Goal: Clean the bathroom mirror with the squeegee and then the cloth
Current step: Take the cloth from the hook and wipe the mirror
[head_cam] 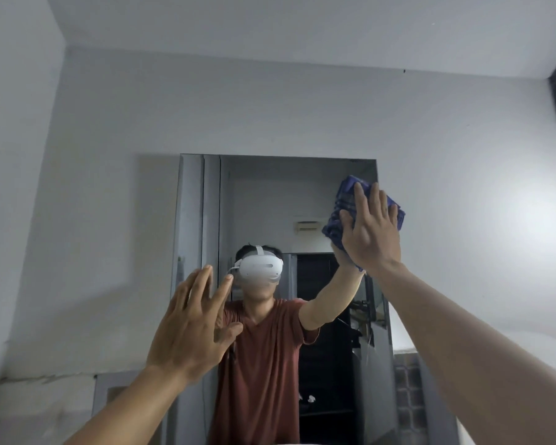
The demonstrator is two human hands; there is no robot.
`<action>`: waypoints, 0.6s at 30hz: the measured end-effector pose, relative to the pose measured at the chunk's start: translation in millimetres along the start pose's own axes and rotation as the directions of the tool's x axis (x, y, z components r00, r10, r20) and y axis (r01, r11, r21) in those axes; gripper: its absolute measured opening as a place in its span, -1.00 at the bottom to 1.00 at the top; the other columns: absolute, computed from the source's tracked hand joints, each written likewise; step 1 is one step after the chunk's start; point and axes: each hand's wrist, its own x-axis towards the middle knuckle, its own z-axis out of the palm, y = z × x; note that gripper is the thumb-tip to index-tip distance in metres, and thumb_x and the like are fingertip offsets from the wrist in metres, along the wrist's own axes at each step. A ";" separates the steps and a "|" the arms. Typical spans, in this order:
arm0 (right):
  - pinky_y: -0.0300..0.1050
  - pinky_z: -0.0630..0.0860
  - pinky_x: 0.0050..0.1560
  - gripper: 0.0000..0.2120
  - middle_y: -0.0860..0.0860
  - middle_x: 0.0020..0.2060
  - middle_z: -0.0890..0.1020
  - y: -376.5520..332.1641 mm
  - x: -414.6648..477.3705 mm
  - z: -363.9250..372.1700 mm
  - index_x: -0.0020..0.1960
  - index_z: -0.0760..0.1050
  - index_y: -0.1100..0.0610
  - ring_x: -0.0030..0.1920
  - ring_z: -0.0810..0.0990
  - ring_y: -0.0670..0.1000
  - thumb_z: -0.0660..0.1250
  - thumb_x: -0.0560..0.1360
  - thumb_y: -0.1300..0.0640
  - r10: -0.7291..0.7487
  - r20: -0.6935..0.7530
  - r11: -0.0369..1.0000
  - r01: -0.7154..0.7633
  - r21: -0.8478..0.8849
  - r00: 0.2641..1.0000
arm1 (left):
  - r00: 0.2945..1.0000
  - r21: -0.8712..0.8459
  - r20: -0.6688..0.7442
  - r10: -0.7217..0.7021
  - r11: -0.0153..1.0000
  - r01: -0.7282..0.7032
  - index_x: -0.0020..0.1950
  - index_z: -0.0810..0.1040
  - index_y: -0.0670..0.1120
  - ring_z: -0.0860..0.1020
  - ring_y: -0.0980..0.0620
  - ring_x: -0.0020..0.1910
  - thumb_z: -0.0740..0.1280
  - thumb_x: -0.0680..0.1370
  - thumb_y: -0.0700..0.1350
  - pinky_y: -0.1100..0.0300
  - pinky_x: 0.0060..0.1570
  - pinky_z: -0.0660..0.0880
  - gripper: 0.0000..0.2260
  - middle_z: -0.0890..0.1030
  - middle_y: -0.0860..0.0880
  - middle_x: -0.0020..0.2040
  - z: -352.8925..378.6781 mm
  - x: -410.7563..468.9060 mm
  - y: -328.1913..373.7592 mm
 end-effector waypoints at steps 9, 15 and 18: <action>0.30 -0.08 0.58 -0.45 0.27 0.59 0.13 -27.4 -39.6 13.9 0.54 0.22 0.18 0.60 0.08 0.26 0.07 0.66 -0.12 -0.020 0.031 1.000 0.020 -0.003 0.999 | 1.000 -0.052 -0.013 -0.025 0.998 0.024 0.60 0.24 -0.07 0.22 -0.18 0.55 0.28 0.55 0.23 -0.10 0.46 0.34 -0.30 0.21 -0.20 0.59 2.5 -46.1 10.6; 0.31 -0.11 0.58 -0.40 0.27 0.60 0.11 -97.1 -35.7 24.1 0.59 0.15 0.12 0.61 0.04 0.25 0.05 0.64 -0.15 -0.160 0.034 0.987 0.160 0.016 0.986 | 0.998 -0.100 0.045 -0.051 0.993 0.055 0.60 0.22 -0.11 0.18 -0.19 0.58 0.43 0.51 0.09 -0.13 0.39 0.43 -0.26 0.22 -0.20 0.59 15.4 -57.6 0.3; 0.31 -0.13 0.58 -0.36 0.25 0.61 0.06 -134.3 -30.0 30.7 0.63 0.07 0.09 0.62 -0.01 0.23 0.03 0.65 -0.19 -0.205 0.044 0.978 0.204 0.032 0.978 | 0.998 -0.112 0.048 -0.037 0.993 0.042 0.62 0.15 -0.11 0.17 -0.20 0.59 0.42 0.52 0.09 -0.09 0.33 0.50 -0.22 0.20 -0.20 0.59 18.0 -58.8 -1.0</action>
